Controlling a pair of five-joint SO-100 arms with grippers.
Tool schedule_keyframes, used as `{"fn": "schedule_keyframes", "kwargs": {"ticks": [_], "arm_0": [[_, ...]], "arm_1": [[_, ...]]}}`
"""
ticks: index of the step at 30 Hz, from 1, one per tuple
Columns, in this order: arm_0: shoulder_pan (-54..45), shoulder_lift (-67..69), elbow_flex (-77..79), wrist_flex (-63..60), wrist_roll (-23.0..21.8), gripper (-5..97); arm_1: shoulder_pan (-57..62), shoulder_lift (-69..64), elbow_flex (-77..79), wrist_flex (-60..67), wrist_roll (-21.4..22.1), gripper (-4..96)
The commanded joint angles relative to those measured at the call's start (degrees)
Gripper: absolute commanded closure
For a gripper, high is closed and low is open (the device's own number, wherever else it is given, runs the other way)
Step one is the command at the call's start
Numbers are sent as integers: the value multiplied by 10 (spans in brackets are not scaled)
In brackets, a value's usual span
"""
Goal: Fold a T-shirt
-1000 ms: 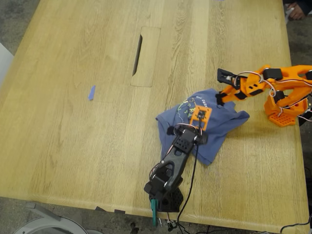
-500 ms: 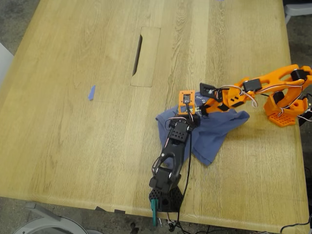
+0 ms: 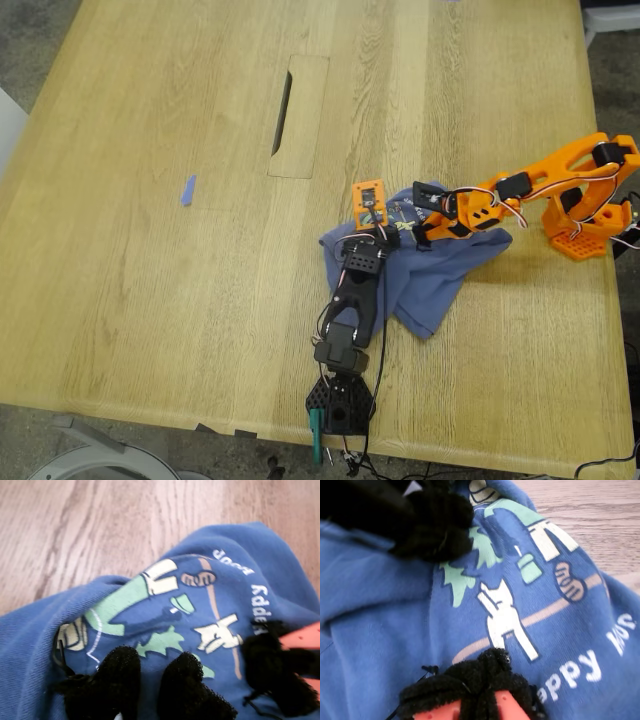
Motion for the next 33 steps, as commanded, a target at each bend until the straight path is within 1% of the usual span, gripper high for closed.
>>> {"fn": "schedule_keyframes", "kwargs": {"ticks": [1, 4, 7, 13, 15, 20, 27, 30, 33], "arm_0": [[-49, 11, -13, -20, -4, 819], [-86, 14, -1, -20, -4, 819], [-119, 18, 17, -18, -4, 819], [-170, 30, 54, -12, -4, 818], [-182, 33, 58, -11, -2, 816], [-205, 64, 54, 2, -2, 816], [-242, 157, 37, 71, -2, 816], [-233, 206, 25, 119, -1, 816], [-196, 241, 16, 151, 0, 816]], "arm_1": [[-4, 60, 58, -4, 7, 912], [-13, 139, 126, 26, 16, 912], [-28, 246, 185, 91, 25, 912], [-43, 500, 263, 308, 30, 912], [-31, 544, 262, 359, 26, 912], [9, 540, 207, 379, 19, 912], [34, 530, 111, 431, 14, 912], [48, 507, 55, 445, 6, 912], [65, 456, -8, 433, -4, 912]]}}
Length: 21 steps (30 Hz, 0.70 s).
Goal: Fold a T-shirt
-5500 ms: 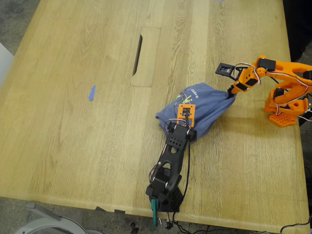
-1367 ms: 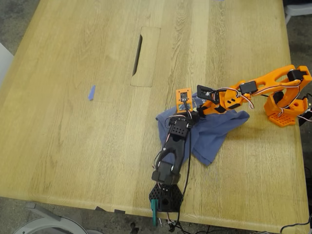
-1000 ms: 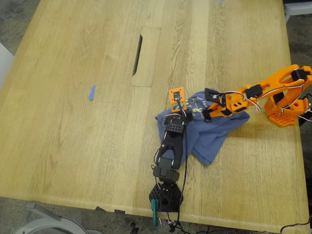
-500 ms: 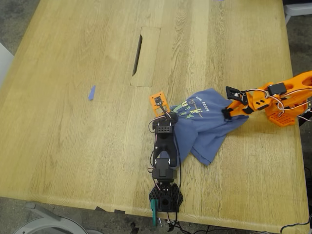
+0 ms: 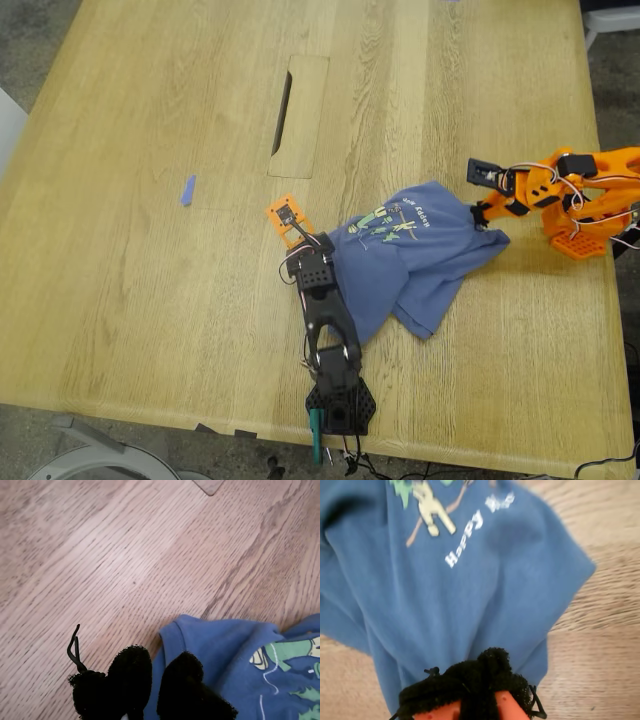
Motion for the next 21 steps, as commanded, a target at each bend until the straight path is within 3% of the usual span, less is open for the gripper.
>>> {"fn": "schedule_keyframes", "kwargs": {"ticks": [1, 11, 21], "arm_0": [[44, 76, -51, 30, 0, 816], [254, 32, -87, 39, 1, 813], [330, -62, -63, -50, -2, 813]], "arm_1": [[11, -45, -80, -18, -10, 912], [23, -320, -212, -236, -42, 912], [9, -545, -284, -367, -55, 912]]}}
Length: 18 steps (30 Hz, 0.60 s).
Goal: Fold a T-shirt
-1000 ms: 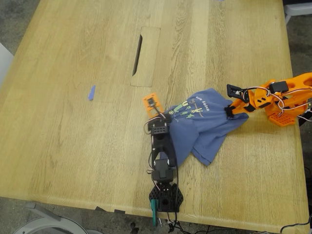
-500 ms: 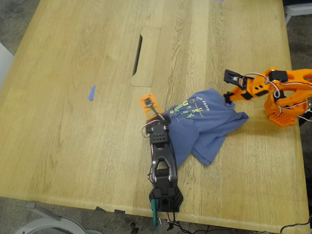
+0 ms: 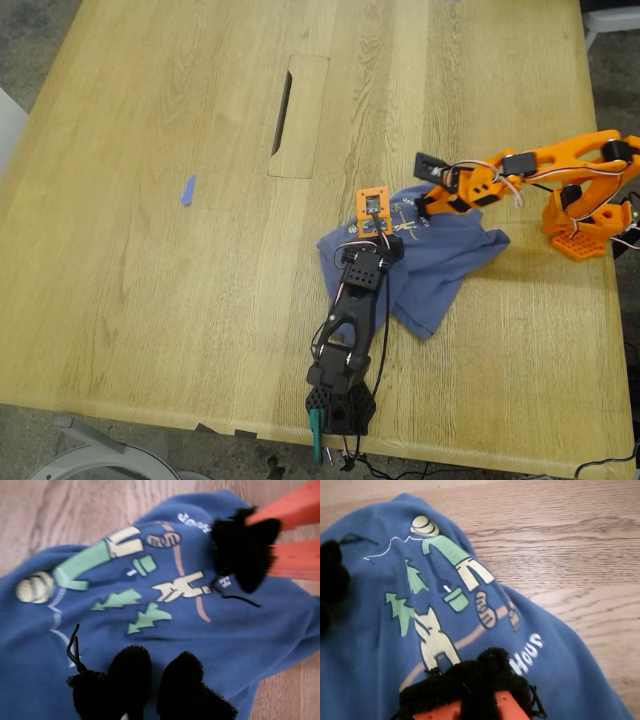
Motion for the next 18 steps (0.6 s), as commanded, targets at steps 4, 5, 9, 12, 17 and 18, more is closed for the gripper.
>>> {"fn": "schedule_keyframes", "kwargs": {"ticks": [4, 5, 9, 12, 17, 18], "arm_0": [[4, -55, -3, -92, -2, 813], [-5, -67, -3, -103, -2, 813], [-56, -90, -4, -122, -1, 813], [-101, -93, -3, -123, -1, 813], [-175, -93, 0, -121, -1, 813], [-188, -93, 0, -119, -1, 813]], "arm_1": [[-12, -78, -47, -47, 4, 912], [-18, -80, -36, -51, 7, 912], [-39, -62, 24, -60, 20, 912], [-52, -26, 84, -61, 29, 912], [-82, 76, 200, -34, 47, 912], [-90, 103, 221, -24, 49, 912]]}}
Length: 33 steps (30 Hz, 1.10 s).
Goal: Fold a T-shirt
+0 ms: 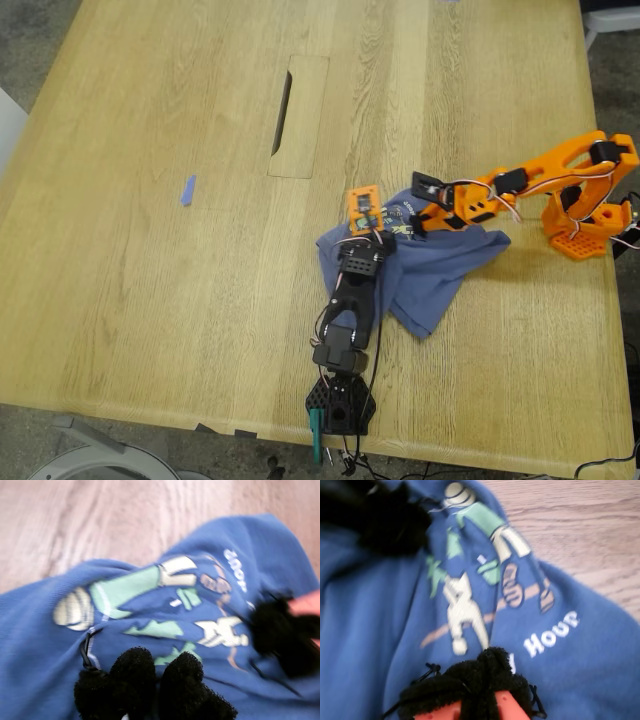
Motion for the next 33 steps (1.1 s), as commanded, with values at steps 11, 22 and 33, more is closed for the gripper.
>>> {"fn": "schedule_keyframes", "kwargs": {"ticks": [11, 22, 33], "arm_0": [[-141, 45, -6, 34, -2, 813], [-221, 211, -45, 233, 3, 797], [-388, 442, 35, 373, 4, 805]], "arm_1": [[-76, 417, 174, 291, 22, 912], [91, 475, 48, 433, -25, 912], [351, 501, -51, 525, -64, 912]]}}
